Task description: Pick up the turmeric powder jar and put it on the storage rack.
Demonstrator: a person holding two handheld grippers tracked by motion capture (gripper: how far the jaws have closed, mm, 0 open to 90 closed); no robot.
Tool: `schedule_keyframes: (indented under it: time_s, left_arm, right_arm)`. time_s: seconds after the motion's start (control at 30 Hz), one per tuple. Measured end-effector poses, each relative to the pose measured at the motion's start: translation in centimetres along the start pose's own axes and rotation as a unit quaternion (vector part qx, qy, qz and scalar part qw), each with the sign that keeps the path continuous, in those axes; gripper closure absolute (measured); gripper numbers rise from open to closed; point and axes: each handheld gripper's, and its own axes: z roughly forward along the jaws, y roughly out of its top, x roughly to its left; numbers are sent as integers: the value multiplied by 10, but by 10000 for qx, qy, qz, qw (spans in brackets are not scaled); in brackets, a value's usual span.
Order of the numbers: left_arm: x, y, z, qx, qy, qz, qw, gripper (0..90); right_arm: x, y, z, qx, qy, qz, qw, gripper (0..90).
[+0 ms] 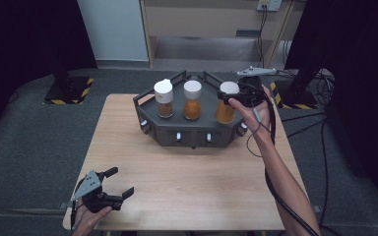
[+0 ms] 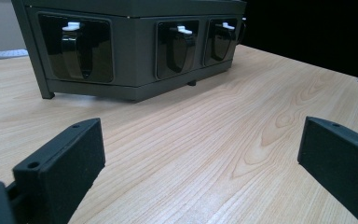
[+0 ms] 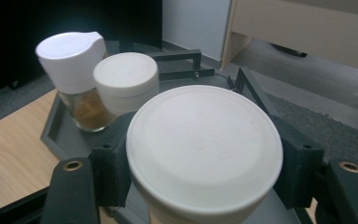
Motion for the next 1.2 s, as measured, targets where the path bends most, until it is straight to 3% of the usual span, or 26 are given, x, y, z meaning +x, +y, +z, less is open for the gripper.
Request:
schedule_keyframes:
  time_s: [0.43, 1.2]
  left_arm:
    - [1, -1, 0, -8, 5, -32, 10000, 0]
    - [2, -2, 0, 0, -16, -43, 10000, 0]
  right_arm:
    - [-12, -4, 38, 98, -155, 214, 9996, 334]
    - [-15, -6, 61, 169, -163, 261, 9994, 334]
